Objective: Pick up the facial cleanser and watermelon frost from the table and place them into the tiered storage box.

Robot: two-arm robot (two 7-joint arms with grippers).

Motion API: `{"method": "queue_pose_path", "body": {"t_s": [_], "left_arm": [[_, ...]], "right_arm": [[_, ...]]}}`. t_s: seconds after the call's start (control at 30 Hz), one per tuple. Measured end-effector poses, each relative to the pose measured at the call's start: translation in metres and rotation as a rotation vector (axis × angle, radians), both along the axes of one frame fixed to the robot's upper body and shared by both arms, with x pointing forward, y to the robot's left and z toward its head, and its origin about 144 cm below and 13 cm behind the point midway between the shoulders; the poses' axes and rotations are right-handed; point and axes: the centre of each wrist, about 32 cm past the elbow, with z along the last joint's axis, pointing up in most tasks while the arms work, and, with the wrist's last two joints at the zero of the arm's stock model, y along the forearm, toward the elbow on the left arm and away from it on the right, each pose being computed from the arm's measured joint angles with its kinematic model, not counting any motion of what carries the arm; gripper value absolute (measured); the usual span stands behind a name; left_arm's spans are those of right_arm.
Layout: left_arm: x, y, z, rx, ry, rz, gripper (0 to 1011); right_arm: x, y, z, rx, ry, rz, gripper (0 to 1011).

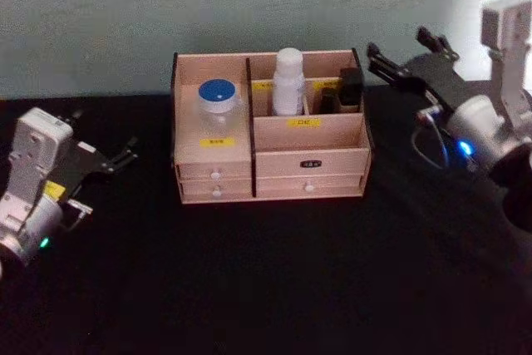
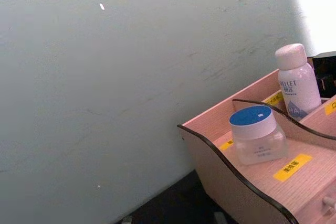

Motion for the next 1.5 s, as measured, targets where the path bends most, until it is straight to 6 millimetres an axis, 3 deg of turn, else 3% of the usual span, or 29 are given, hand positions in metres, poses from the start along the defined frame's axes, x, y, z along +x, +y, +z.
{"method": "queue_pose_path", "body": {"t_s": [0.53,0.9,1.5], "left_arm": [[0.000,0.000,0.000,0.000,0.000,0.000,1001],[0.000,0.000,0.000,0.000,0.000,0.000,1001],[0.000,0.000,0.000,0.000,0.000,0.000,1001]], "right_arm": [[-0.038,-0.021,-0.040,-0.032,0.096,-0.066,1000],[-0.043,-0.023,-0.054,-0.050,0.148,-0.063,1000],[-0.043,-0.022,-0.057,-0.059,0.167,-0.051,1000]]}}
